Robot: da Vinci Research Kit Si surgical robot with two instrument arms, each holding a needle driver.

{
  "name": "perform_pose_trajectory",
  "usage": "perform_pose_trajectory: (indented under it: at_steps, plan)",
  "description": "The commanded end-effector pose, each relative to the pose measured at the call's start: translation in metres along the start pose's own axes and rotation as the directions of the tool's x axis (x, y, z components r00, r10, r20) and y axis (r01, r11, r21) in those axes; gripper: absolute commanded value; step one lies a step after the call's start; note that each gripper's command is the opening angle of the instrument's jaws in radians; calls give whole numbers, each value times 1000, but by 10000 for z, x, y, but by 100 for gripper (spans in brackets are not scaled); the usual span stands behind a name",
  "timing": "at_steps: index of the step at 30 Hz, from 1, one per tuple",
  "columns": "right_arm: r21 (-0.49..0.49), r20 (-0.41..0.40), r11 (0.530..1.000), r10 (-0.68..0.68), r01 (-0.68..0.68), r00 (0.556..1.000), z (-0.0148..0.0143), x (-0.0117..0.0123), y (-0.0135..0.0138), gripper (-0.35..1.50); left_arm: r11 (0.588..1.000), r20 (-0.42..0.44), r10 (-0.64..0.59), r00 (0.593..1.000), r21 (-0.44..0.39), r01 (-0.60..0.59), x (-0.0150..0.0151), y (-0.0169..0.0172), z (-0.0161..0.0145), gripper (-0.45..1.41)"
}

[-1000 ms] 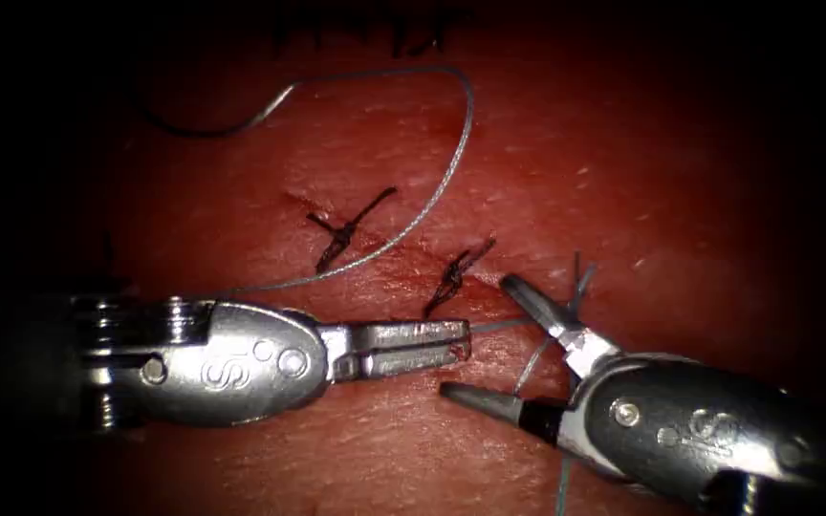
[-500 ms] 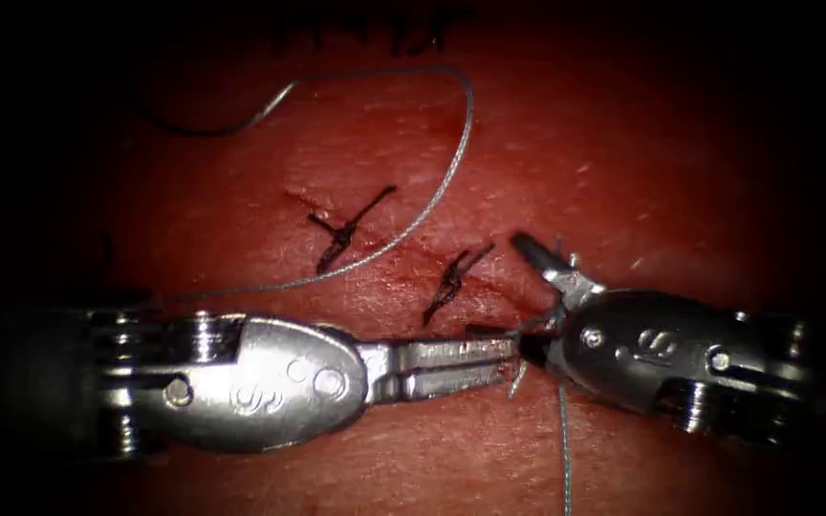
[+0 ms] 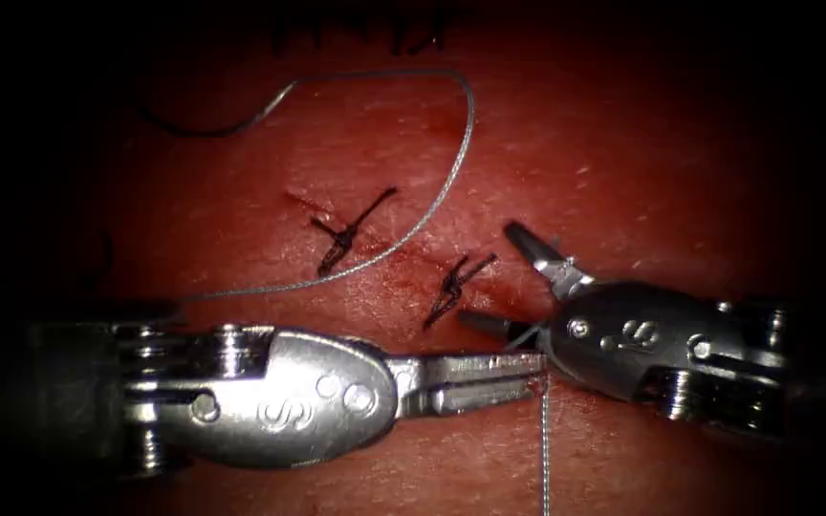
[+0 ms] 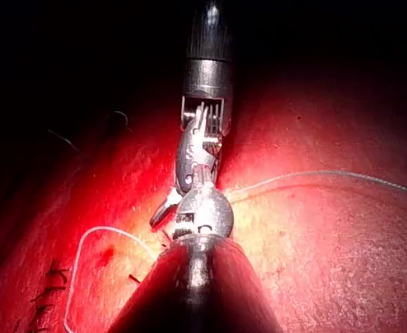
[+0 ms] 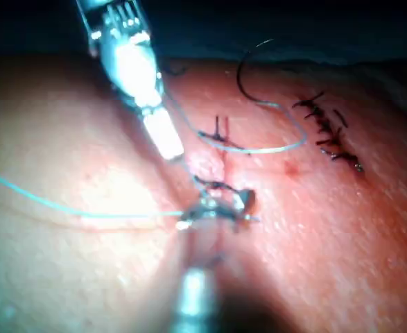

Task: Wound Closure
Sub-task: Right grasper cuts excess thread using built-in snips proximal to grips, then left needle driver moves off-cut of suture out of the way

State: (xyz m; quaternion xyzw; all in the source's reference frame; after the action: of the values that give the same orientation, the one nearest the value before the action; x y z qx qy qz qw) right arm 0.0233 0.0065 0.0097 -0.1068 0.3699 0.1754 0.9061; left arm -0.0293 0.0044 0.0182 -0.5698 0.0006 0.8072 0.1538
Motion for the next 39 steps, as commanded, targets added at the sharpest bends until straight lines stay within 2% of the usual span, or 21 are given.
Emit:
perform_pose_trajectory:
  at_steps: [1, 15, 18, 21, 22, 23, 24, 25, 37, 38, 39]
  plan:
    - [1, -1, 1000, 2, -2, 1000, 6, 1, -6, 126, 1000, -2, 1, 1000, -2, -1, -3, 1, 6, -45]
    - [-15, -3, 1000, 2, -2, 1000, 10, 21, -22, 118, 1000, -5, 3, 1000, -9, -3, -2, 3, 3, -45]
    - [-17, -8, 1000, -2, 1, 1000, 12, 15, -21, 99, 1000, -6, 4, 1000, -11, -4, -1, 6, 0, -45]
    - [-24, -5, 1000, -6, 5, 1000, 15, 8, -20, 91, 1000, -7, 4, 1000, -14, -4, -1, 8, -3, -45]
    - [-24, -6, 1000, -7, 7, 1000, 15, 6, -20, 79, 1000, -7, 4, 1000, -14, -4, -1, 9, -3, -45]
    - [-24, -8, 1000, -11, 11, 1000, 14, 2, -21, 37, 1000, -7, 4, 1000, -15, -4, 0, 10, -4, -45]
    - [-22, -10, 1000, -13, 12, 1000, 12, 1, -22, -20, 1000, -7, 4, 1000, -15, -4, 0, 10, -4, -45]
    - [-23, -13, 1000, -13, 13, 1000, 10, 1, -23, -35, 1000, -7, 4, 1000, -15, -4, 0, 11, -4, -45]
    - [-16, 1, 999, -52, 52, 999, 6, 9, -29, -35, 1000, -9, 11, 1000, -18, -11, 3, 16, -7, -45]
    - [-14, 4, 999, -50, 50, 999, 6, 11, -27, 42, 1000, -8, 12, 1000, -17, -12, 2, 16, -9, -45]
    - [-24, -11, 999, -39, 38, 999, 5, 12, -24, 103, 1000, -7, 12, 1000, -16, -12, 2, 15, -10, -45]
